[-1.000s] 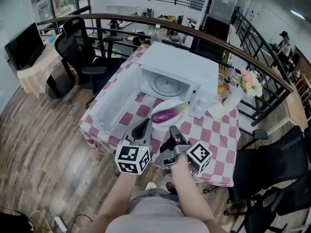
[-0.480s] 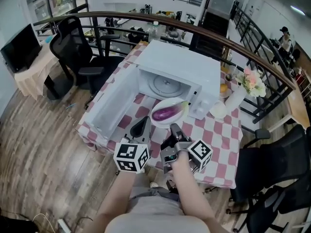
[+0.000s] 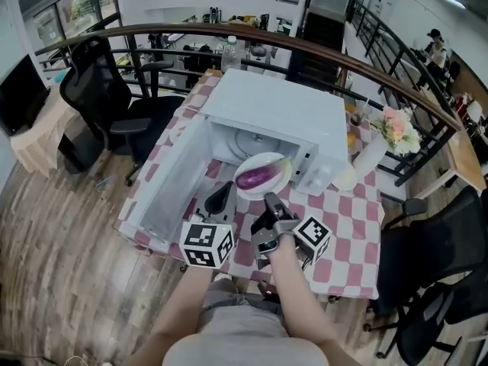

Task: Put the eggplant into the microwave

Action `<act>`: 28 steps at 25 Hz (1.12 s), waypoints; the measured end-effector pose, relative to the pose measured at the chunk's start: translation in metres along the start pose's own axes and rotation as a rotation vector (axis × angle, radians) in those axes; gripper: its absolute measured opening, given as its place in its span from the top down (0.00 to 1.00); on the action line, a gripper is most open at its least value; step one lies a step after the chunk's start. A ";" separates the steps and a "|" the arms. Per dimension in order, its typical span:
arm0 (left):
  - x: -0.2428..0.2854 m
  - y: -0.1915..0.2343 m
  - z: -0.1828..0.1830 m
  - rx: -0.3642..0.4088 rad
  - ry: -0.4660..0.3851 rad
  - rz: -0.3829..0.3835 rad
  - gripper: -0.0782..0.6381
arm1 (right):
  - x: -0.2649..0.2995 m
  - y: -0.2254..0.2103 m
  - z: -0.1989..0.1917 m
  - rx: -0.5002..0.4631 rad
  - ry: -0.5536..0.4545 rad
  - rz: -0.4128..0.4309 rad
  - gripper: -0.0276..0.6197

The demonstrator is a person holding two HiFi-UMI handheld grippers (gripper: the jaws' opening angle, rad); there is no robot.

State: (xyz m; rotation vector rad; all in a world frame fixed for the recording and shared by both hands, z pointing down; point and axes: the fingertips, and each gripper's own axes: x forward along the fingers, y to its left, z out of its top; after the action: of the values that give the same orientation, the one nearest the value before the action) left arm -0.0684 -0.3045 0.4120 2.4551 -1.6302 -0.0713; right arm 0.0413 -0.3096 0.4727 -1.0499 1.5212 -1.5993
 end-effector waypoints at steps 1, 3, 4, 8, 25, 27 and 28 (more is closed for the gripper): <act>0.004 0.003 -0.001 0.002 0.002 -0.005 0.89 | 0.006 -0.002 0.001 0.001 -0.003 -0.001 0.91; 0.012 0.009 -0.004 0.003 0.009 -0.015 0.89 | 0.016 -0.008 0.005 0.000 -0.012 -0.006 0.91; 0.016 0.013 -0.006 0.001 0.013 -0.019 0.89 | 0.022 -0.010 0.007 -0.002 -0.017 -0.010 0.91; 0.031 0.029 -0.009 -0.015 0.023 -0.031 0.89 | 0.044 -0.022 0.013 -0.005 -0.030 -0.027 0.91; 0.074 0.058 -0.037 -0.039 0.065 -0.089 0.89 | 0.116 -0.070 0.032 -0.005 -0.050 -0.081 0.91; 0.077 0.059 -0.037 -0.042 0.067 -0.096 0.89 | 0.122 -0.075 0.033 0.000 -0.049 -0.092 0.91; 0.079 0.060 -0.037 -0.044 0.066 -0.097 0.89 | 0.126 -0.077 0.033 0.001 -0.048 -0.098 0.91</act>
State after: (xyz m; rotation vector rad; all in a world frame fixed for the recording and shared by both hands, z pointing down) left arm -0.0864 -0.3949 0.4650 2.4755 -1.4667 -0.0387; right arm 0.0197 -0.4301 0.5615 -1.1699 1.4570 -1.6284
